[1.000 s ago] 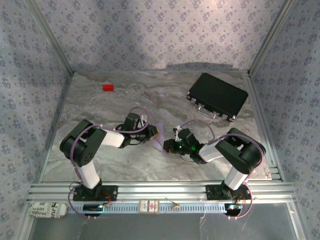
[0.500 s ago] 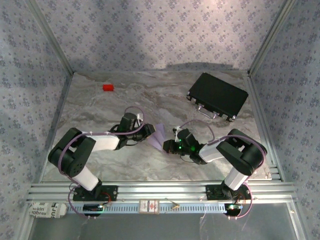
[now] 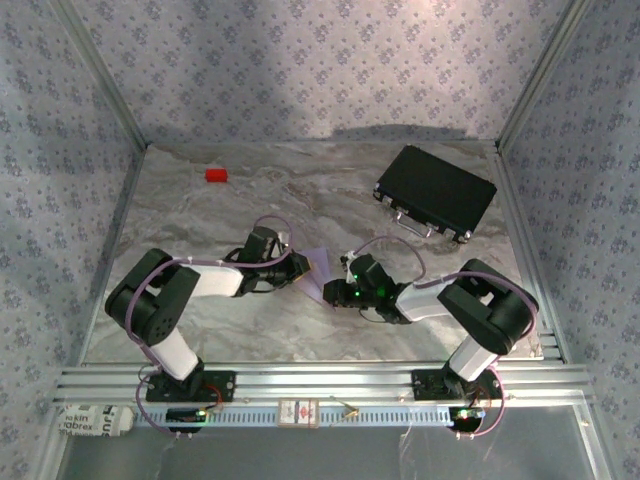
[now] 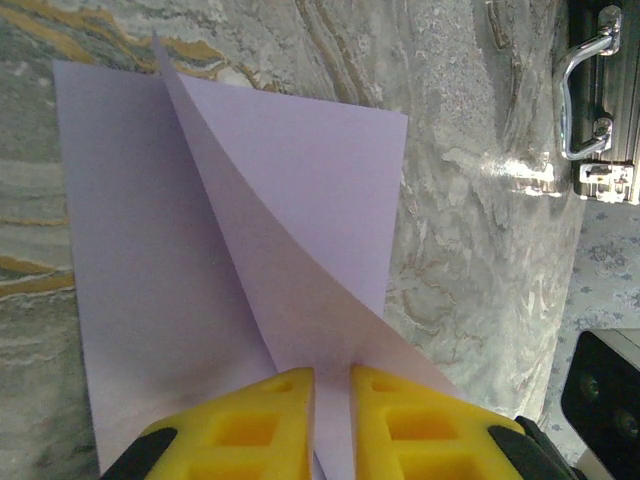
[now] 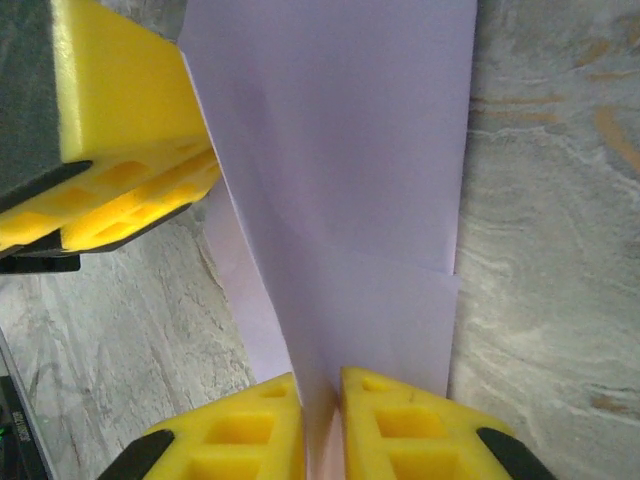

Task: Fold a paper plane with a square sheet of paper (pick it up from the middle)
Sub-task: Fourth fold the wing at the center of the table.

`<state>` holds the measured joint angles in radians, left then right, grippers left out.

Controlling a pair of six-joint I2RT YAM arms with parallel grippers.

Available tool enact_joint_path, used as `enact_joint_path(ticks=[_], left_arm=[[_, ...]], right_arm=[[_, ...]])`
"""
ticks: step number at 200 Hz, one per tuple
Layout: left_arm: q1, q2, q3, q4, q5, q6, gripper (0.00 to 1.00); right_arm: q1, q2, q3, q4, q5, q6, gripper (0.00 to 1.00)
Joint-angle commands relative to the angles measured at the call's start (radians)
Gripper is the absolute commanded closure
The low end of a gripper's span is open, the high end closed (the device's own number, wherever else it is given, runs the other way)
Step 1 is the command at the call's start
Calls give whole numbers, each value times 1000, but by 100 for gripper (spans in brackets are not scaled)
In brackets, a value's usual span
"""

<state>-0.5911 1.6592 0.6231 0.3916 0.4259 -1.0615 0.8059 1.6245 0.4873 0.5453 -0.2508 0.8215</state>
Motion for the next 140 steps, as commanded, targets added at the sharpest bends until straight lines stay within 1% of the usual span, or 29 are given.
enact_joint_path(ticks=[1, 28, 96, 140], left_arm=[[-2, 25, 29, 1, 25, 20, 84], [-1, 34, 30, 15, 37, 17, 84], [-1, 40, 29, 32, 50, 14, 85], [-1, 36, 28, 39, 57, 12, 85]], right_arm=[[10, -26, 36, -142, 0, -46, 81], [13, -26, 78, -226, 11, -77, 78], [35, -9, 188, -404, 79, -151, 75], [56, 7, 233, -489, 157, -166, 75]])
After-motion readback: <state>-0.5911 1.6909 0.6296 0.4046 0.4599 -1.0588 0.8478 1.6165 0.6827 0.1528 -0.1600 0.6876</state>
